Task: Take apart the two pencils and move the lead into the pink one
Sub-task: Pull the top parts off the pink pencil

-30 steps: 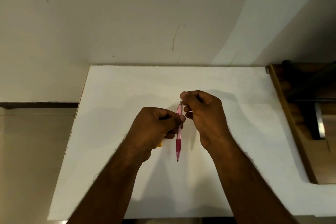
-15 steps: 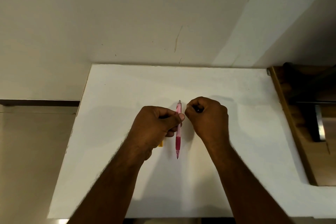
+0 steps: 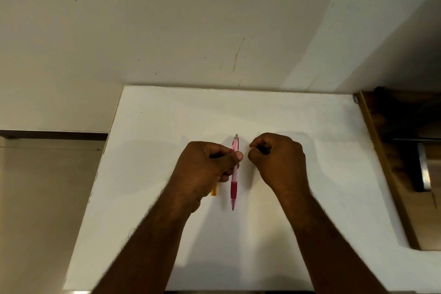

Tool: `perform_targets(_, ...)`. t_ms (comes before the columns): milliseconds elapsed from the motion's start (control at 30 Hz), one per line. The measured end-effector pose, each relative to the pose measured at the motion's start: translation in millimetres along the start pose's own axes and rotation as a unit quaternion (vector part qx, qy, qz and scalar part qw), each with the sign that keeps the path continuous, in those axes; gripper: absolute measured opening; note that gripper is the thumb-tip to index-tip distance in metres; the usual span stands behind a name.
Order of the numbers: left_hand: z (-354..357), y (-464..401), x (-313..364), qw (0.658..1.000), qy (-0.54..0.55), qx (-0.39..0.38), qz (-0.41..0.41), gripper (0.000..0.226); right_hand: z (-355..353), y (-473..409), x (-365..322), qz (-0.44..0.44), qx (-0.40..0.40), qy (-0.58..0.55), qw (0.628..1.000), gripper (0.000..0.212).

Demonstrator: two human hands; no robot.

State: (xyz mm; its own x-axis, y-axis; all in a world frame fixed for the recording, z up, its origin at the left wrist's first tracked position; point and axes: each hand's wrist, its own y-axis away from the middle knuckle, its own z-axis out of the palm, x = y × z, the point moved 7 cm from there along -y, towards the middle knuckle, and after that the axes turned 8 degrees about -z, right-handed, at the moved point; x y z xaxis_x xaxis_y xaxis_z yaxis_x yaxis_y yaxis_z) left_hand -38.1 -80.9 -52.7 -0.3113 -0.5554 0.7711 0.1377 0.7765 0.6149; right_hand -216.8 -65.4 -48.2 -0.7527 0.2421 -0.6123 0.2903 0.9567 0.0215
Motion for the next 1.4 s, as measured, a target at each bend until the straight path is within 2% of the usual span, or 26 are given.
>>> perform_targets(367,3.2,-0.9,-2.2,1.0,-0.012,-0.012,0.004,0.018,-2.8,0.5,-0.6,0.009,-0.02,-0.007,1.0,0.012)
perform_targets(500,3.2,-0.2,-2.4,1.0,-0.011,-0.017,0.006,0.017,-17.4,0.1,-3.3,-0.002,0.035,-0.011,0.999,0.01)
perform_targets(600,3.5,0.7,-0.8,1.0,-0.013,-0.022,0.01,0.017,-24.8,-2.0,-5.3,0.018,0.059,-0.11,0.992,0.009)
perform_targets(700,5.1,1.8,0.4,0.999,-0.016,-0.026,0.01,0.017,-11.4,-1.1,-9.1,0.067,-0.015,-0.244,0.967,0.012)
perform_targets(833,5.6,2.7,0.7,0.999,-0.025,-0.022,0.006,0.019,-2.5,0.5,-13.4,0.065,-0.048,-0.273,0.959,0.01)
perform_targets(1167,7.6,5.5,4.0,0.999,-0.025,-0.031,0.0,0.02,-5.5,-0.2,-18.6,0.034,-0.01,-0.251,0.967,0.018)
perform_targets(1300,9.9,7.3,2.5,0.999,-0.033,-0.038,-0.006,0.02,-12.1,-2.8,-12.3,0.043,0.031,-0.25,0.967,0.01)
perform_targets(1400,9.6,7.3,2.9,0.999,-0.026,-0.039,0.0,0.016,-19.7,-4.1,-0.8,0.051,0.056,-0.191,0.979,0.01)
